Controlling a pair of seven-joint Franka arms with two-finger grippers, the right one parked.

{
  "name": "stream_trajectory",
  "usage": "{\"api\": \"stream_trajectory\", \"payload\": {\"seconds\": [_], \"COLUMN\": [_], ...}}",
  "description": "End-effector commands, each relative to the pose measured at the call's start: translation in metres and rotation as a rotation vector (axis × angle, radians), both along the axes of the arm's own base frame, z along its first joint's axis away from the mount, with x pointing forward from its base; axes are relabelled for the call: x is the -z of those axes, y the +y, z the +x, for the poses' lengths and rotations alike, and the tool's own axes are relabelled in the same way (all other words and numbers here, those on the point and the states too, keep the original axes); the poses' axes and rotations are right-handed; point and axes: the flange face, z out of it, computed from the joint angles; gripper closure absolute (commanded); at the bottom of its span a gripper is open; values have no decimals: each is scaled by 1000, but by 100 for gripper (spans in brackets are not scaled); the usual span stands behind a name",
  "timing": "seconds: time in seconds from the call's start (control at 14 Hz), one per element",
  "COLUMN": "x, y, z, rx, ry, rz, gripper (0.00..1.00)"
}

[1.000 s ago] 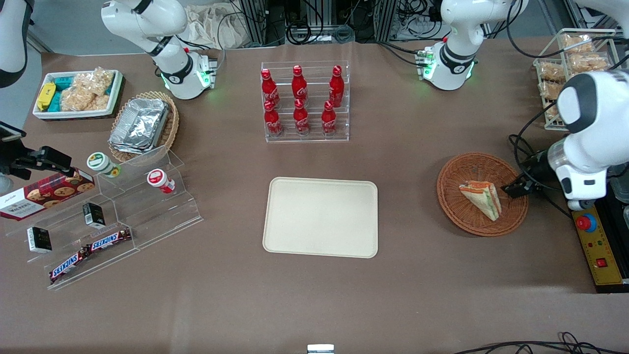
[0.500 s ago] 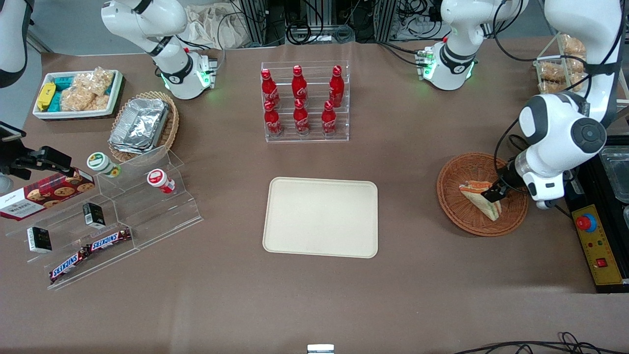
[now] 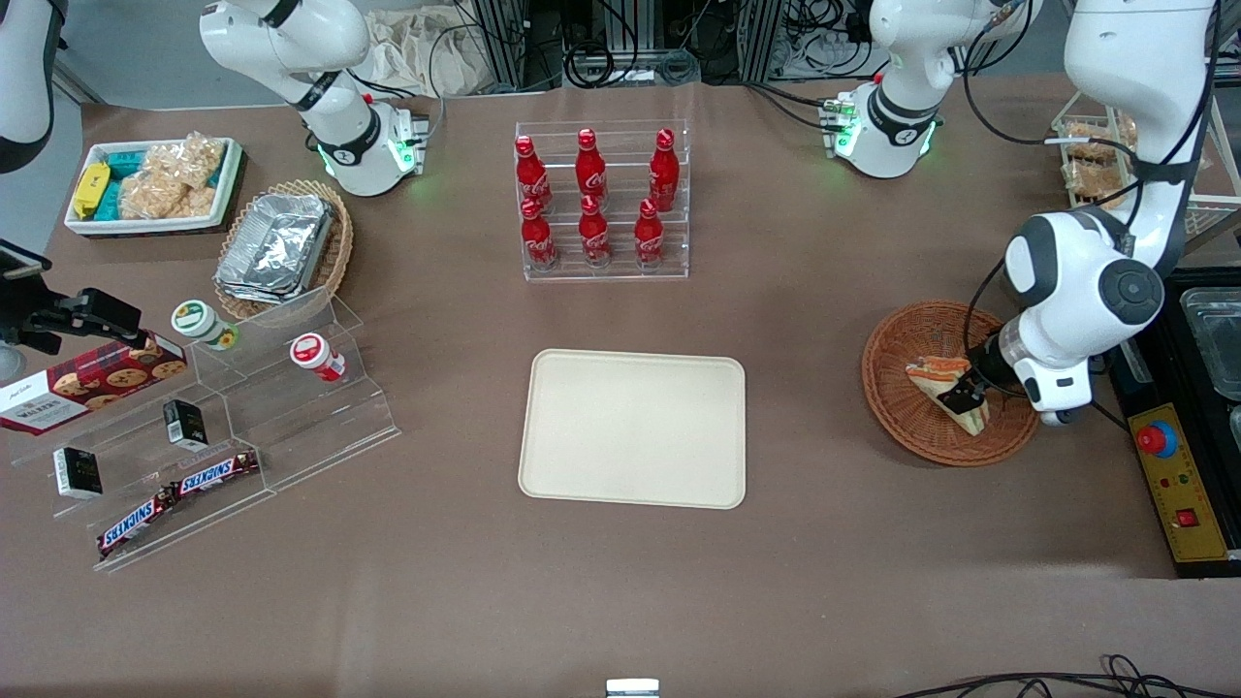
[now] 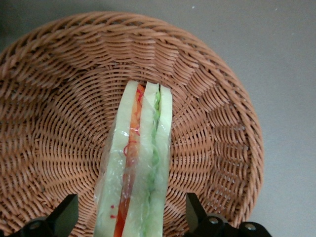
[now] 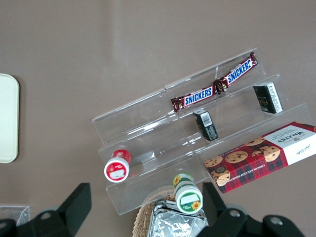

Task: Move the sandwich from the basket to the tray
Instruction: 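Lower the left gripper and close it on the wrapped sandwich, then lift the sandwich out of the basket with the left gripper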

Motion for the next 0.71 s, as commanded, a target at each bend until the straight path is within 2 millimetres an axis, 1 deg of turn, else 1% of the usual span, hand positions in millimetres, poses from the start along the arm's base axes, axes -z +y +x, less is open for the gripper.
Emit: {"api": "stream_trajectory", "payload": {"seconds": [0.0,0.21,0.29,0.36,0.5,0.64], "x": [-3,-7,-14,-25,-54,-91], "y": [1,2,2,1,2,-1], "z": [2,6,10,15,31,48], "rx": [-23,-19,-20,-16,-10,13], "ry": [-15,-26,-33,-36,-6,48], "rz": [-4,-3,-2,-2,-5,-7], "gripper": [99,100,100,100,100,100]}}
